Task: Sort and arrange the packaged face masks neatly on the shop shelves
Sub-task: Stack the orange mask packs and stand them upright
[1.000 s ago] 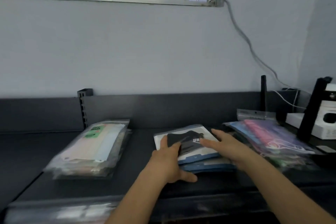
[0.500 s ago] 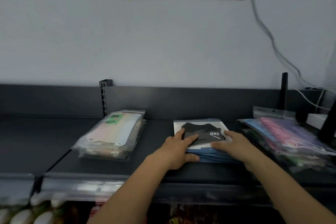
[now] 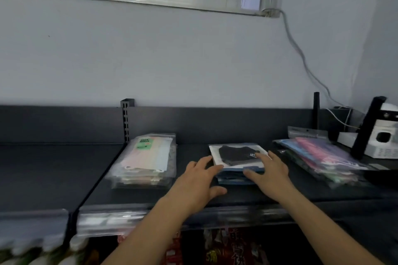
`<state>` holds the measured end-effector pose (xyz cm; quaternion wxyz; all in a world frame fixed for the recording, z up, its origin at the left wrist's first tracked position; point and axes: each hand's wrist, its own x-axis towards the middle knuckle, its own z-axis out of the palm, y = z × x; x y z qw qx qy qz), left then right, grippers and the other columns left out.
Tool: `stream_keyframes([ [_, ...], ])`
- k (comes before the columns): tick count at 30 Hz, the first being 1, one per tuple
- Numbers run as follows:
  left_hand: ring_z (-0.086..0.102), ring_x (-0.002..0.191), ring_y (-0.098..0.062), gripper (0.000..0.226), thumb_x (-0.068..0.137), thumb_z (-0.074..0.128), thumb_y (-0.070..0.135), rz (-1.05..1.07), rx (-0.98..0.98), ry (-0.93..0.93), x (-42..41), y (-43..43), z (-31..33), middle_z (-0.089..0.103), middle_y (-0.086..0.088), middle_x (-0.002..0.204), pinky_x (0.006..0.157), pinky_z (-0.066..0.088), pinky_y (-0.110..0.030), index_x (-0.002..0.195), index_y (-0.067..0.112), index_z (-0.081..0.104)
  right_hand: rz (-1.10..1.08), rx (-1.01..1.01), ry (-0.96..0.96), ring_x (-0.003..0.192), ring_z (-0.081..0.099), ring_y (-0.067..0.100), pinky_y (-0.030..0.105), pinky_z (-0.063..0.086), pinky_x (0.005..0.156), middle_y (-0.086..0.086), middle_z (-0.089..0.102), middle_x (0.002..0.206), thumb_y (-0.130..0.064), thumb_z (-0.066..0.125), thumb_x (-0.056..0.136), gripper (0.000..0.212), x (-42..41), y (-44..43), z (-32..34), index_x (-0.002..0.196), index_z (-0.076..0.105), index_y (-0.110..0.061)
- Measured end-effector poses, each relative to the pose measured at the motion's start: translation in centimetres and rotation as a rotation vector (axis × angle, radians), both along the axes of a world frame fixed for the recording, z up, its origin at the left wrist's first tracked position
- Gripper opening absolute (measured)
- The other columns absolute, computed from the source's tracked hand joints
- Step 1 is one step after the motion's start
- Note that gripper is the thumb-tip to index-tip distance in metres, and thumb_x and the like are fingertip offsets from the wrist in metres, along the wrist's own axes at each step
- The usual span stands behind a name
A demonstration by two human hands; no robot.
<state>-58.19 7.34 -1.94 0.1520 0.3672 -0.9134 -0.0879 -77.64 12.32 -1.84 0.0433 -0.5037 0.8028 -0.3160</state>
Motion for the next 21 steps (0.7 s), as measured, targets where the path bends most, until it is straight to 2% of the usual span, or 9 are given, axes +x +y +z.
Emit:
stream_keyframes([
  [4, 0.011, 0.141, -0.021, 0.06, 0.093, 0.048, 0.048, 0.003, -0.003, 0.046, 3.7, 0.6, 0.0, 0.011, 0.005, 0.157, 0.113, 0.02, -0.036, 0.146, 0.032, 0.026, 0.011, -0.025, 0.024, 0.142, 0.013, 0.025, 0.036, 0.016, 0.113, 0.005, 0.019, 0.154, -0.046, 0.061, 0.085, 0.066, 3.4, 1.0, -0.4, 0.142, 0.035, -0.023],
  [10, 0.022, 0.136, -0.015, 0.054, 0.093, 0.045, 0.05, -0.074, -0.095, 0.187, 6.0, 2.2, -0.4, 0.025, 0.008, 0.151, 0.11, 0.022, -0.028, 0.143, 0.032, 0.034, -0.031, -0.009, -0.015, 0.144, 0.006, 0.026, 0.037, 0.014, 0.114, 0.003, 0.012, 0.156, -0.046, 0.059, 0.087, 0.067, 7.1, 5.5, -0.5, 0.144, 0.03, -0.026],
  [16, 0.03, 0.131, -0.013, 0.053, 0.091, 0.048, 0.05, -0.323, -0.059, 0.295, 1.3, 7.2, -1.7, 0.035, 0.01, 0.146, 0.109, 0.025, -0.026, 0.139, 0.031, 0.041, -0.235, -0.046, -0.008, 0.143, 0.002, 0.023, 0.036, 0.015, 0.114, -0.001, 0.01, 0.156, -0.043, 0.06, 0.087, 0.066, 7.2, 15.5, 0.1, 0.144, 0.03, -0.027],
  [21, 0.029, 0.132, -0.011, 0.053, 0.09, 0.049, 0.05, -0.554, 0.006, 0.318, -4.2, 13.7, -2.6, 0.036, 0.01, 0.144, 0.109, 0.023, -0.024, 0.139, 0.031, 0.041, -0.429, -0.066, 0.127, 0.143, 0.0, 0.02, 0.033, 0.011, 0.115, -0.004, 0.007, 0.156, -0.043, 0.057, 0.089, 0.065, 6.5, 25.1, 1.3, 0.145, 0.027, -0.029],
])
